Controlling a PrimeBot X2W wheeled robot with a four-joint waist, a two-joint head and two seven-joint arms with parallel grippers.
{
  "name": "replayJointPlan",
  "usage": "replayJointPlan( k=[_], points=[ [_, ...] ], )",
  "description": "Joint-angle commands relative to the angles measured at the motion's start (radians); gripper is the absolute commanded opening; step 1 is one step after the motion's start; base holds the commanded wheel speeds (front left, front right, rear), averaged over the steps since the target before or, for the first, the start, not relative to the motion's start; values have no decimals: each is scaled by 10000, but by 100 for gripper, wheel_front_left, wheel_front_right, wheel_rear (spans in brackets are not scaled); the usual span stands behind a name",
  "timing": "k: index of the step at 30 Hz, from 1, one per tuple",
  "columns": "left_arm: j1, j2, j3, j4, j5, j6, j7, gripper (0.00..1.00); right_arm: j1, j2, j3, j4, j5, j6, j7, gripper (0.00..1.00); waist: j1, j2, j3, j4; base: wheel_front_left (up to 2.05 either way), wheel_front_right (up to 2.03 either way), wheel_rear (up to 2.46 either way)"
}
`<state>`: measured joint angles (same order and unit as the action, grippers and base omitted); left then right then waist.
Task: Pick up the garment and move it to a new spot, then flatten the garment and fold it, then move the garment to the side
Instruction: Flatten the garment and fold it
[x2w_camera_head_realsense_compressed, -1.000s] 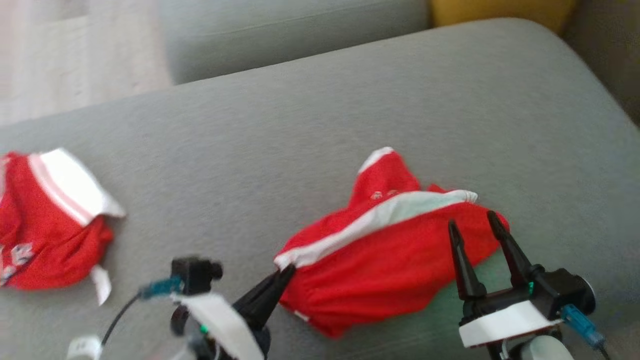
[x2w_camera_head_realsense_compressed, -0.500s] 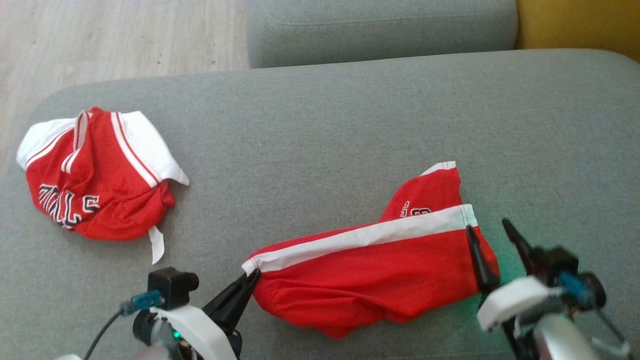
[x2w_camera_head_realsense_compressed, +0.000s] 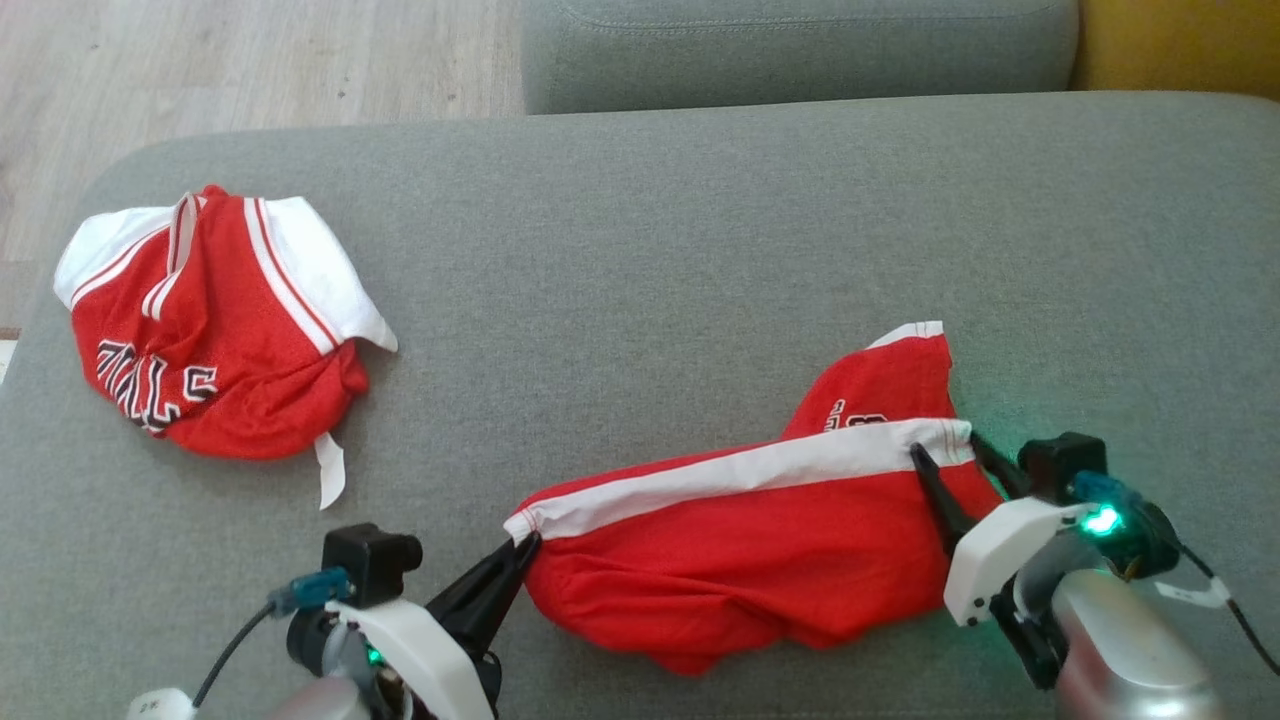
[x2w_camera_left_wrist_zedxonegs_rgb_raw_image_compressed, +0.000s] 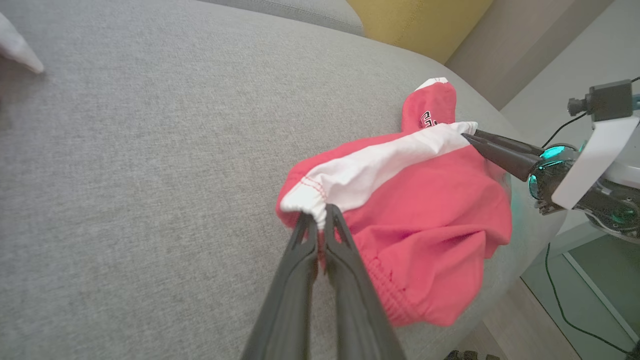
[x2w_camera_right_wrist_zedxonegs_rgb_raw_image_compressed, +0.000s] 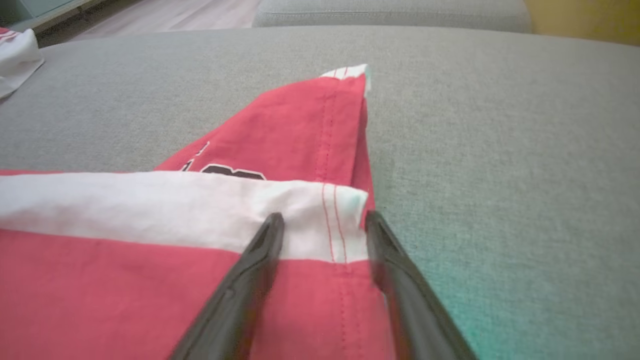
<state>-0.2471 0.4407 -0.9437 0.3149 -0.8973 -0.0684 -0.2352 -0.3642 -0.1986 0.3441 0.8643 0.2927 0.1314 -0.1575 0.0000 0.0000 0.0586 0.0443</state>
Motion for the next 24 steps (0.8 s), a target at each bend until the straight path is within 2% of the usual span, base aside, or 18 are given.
replayJointPlan(
  k=[1,3,10,16,18,19,24],
  points=[
    [-497,126,296,-111,94,-75,-117,0,-480,-121,488,4,284,-7,-140,47,0,0,-19,15,0,0,0],
    [-485,88,275,-32,104,-105,-130,0,-615,-193,754,156,455,-7,-363,0,0,0,-65,14,0,0,0],
    [-422,117,533,34,253,-83,-214,0,-889,-466,1441,211,1160,-7,-836,0,0,0,-326,-205,0,0,0],
    [-1020,372,1198,-507,784,-16,-255,0,-1557,-959,951,-589,1570,-7,-1016,0,0,0,-122,-456,0,0,0],
    [-1653,456,1488,-778,1024,-67,-259,0,-2087,-1126,541,-1097,1767,-7,-1032,0,0,0,144,-623,0,0,0],
    [-2531,416,1808,-999,1157,-137,-260,0,-2783,-1272,188,-1706,1962,-7,-1036,0,0,0,509,-801,0,0,0],
    [-5648,-177,2331,-740,1327,-401,-121,0,-5104,-1691,-443,-2399,2259,-7,-1040,0,0,0,1705,-1227,0,0,0]
  ],
)
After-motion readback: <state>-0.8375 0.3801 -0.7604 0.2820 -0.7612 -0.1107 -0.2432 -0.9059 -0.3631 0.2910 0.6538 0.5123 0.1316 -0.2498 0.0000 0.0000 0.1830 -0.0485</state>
